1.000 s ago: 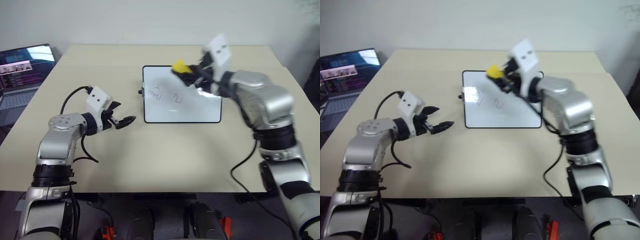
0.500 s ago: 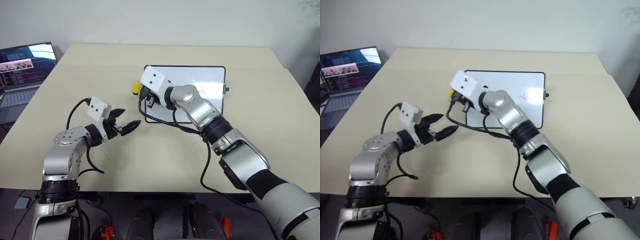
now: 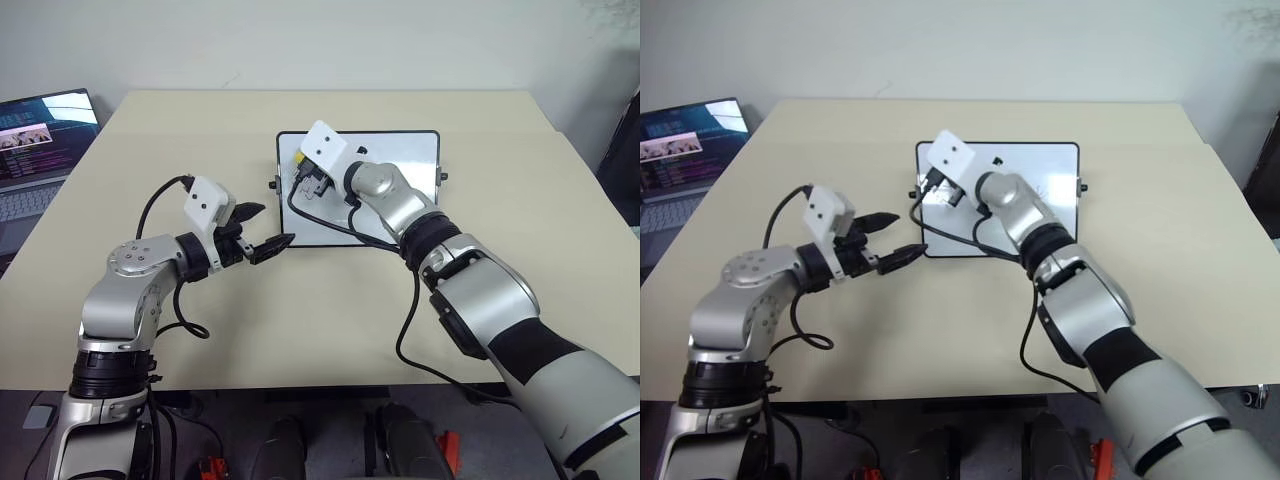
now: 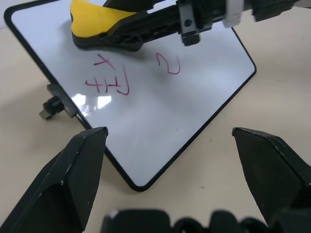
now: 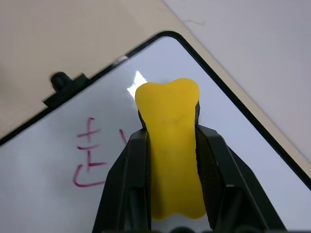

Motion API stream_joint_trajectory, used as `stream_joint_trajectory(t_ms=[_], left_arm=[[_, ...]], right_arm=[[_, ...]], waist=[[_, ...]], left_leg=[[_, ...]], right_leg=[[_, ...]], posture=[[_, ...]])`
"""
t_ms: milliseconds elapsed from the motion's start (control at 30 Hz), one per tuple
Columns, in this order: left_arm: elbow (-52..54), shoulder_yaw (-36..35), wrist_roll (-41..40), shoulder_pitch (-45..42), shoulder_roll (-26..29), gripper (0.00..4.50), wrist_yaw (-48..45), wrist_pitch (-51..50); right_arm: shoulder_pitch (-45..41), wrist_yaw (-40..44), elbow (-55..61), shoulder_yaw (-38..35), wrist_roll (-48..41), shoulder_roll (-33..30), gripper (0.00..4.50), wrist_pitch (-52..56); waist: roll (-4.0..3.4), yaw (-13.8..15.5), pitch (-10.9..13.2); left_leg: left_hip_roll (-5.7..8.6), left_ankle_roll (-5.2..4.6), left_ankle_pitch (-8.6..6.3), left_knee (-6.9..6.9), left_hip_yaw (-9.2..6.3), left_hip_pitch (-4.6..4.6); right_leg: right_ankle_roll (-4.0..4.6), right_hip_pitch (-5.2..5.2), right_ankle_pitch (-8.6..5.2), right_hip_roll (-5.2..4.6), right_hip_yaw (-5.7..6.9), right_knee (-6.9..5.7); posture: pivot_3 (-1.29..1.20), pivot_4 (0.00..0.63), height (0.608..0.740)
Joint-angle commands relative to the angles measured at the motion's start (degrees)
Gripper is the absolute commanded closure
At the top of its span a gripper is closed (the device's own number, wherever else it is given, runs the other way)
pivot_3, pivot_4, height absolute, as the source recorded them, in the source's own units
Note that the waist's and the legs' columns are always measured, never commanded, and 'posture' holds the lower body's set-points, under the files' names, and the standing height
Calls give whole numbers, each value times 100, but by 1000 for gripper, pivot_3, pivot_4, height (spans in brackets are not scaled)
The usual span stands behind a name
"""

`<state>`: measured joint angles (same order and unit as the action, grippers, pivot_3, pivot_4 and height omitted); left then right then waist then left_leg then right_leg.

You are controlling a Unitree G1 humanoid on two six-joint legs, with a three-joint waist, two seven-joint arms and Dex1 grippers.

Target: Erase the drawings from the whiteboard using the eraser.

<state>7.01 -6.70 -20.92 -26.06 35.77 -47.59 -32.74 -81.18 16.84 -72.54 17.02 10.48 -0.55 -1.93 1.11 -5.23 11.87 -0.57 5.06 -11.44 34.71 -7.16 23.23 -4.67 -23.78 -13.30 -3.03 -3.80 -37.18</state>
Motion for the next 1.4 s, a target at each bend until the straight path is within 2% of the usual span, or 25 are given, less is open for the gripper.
stream_joint_trajectory(t_ms=[33,233,400,533,1033,1267,1400], left_arm=[[451,-74,-188,17,-44,0,139,-49],[821,-127,-218,508,-159,0,444,-54],[740,-133,-229,395,-20,0,456,-52],[711,-221,-215,394,97,0,473,-2],[468,-60,-87,218,113,0,517,129],[428,-49,-48,223,130,0,495,171],[297,-32,-19,78,155,0,454,193]], right_arm=[[-127,-54,24,-19,186,127,3547,-224],[302,-26,-119,325,701,436,3547,-282],[635,445,-133,306,740,615,3548,-330],[866,437,-121,304,798,605,3548,-412],[259,-920,-205,-596,467,158,3548,-313],[338,-786,-256,-463,663,220,3640,-298],[486,-307,-260,-285,789,343,3640,-281]], waist=[[0,-5,0],[0,-44,0],[1,-50,-1],[0,-57,-1],[0,19,0],[0,16,-1],[1,3,-1]], left_leg=[[0,0,0,0,0,0],[0,0,0,-7,5,-15],[-1,0,0,-4,2,-39],[-1,-1,1,3,0,-49],[-2,0,3,13,-11,-51],[-2,0,3,10,-11,-49],[-2,0,3,10,-11,-51]], right_leg=[[0,0,0,0,0,0],[0,7,-1,0,-7,-2],[0,33,-2,3,-7,-4],[-1,41,-2,6,-8,-10],[4,46,-2,9,-3,-23],[8,45,-2,9,-3,-20],[7,45,-3,10,-3,-21]], posture=[[0,150,740],[0,150,740],[0,150,740],[0,150,740],[0,150,740],[0,150,740],[0,150,740]])
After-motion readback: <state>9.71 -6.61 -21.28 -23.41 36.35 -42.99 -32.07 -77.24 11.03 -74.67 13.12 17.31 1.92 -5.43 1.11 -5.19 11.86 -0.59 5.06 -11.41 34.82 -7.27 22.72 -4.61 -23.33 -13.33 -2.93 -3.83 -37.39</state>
